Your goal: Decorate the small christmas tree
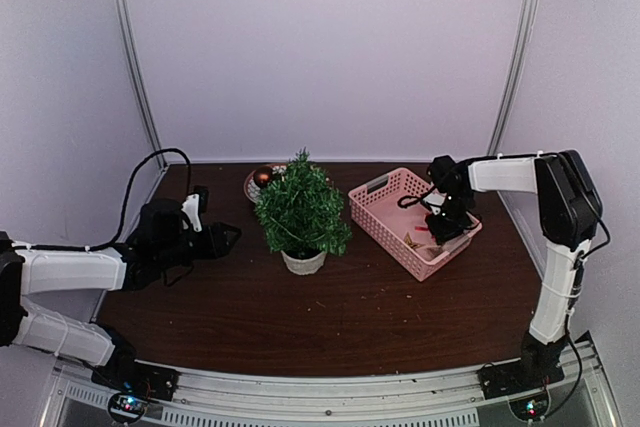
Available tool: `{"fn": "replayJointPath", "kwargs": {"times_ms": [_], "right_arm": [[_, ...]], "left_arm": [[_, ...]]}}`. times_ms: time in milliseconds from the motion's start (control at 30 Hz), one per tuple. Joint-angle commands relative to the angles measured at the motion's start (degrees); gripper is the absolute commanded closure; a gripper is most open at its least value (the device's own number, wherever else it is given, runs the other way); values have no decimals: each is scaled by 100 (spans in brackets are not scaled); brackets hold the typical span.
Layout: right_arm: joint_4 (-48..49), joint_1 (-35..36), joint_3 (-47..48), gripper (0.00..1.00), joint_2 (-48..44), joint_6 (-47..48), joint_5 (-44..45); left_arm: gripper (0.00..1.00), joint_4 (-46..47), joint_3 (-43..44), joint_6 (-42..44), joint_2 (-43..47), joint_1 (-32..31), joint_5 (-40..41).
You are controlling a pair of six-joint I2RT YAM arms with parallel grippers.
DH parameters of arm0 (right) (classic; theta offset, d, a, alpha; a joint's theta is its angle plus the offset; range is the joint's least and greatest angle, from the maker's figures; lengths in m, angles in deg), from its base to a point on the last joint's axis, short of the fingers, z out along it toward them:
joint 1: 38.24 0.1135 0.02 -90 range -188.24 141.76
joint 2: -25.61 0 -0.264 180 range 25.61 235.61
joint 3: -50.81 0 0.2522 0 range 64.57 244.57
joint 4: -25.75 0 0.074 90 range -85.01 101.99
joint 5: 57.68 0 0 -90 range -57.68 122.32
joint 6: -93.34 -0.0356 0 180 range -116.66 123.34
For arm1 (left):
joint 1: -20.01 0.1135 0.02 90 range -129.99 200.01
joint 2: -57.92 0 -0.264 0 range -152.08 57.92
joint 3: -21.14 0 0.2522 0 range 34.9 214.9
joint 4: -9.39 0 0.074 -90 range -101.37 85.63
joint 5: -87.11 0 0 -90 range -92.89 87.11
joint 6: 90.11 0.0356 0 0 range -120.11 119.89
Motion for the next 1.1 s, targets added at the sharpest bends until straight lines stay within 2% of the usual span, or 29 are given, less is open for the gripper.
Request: {"fn": "replayJointPath", "kwargs": {"times_ms": [0,133,567,767,900,1067], "right_arm": [[246,-25,7,91,-466,27,30],[474,-12,-136,100,-878,56,-103],[1674,360,-866,100,-2207,424,-701],[2936,454,-1625,100,-3125,268,-2253],[3718,486,-1939,98,-3683,-72,-3460],[4055,876,-1940,97,-4070,-110,-4180]], "left_arm": [[50,145,136,76,46,38,65],[50,141,164,75,51,38,60],[50,-24,247,267,213,38,-11],[50,-18,257,615,527,38,-328],[52,162,218,971,920,29,-898],[55,268,287,1462,1470,-80,-1534]]}}
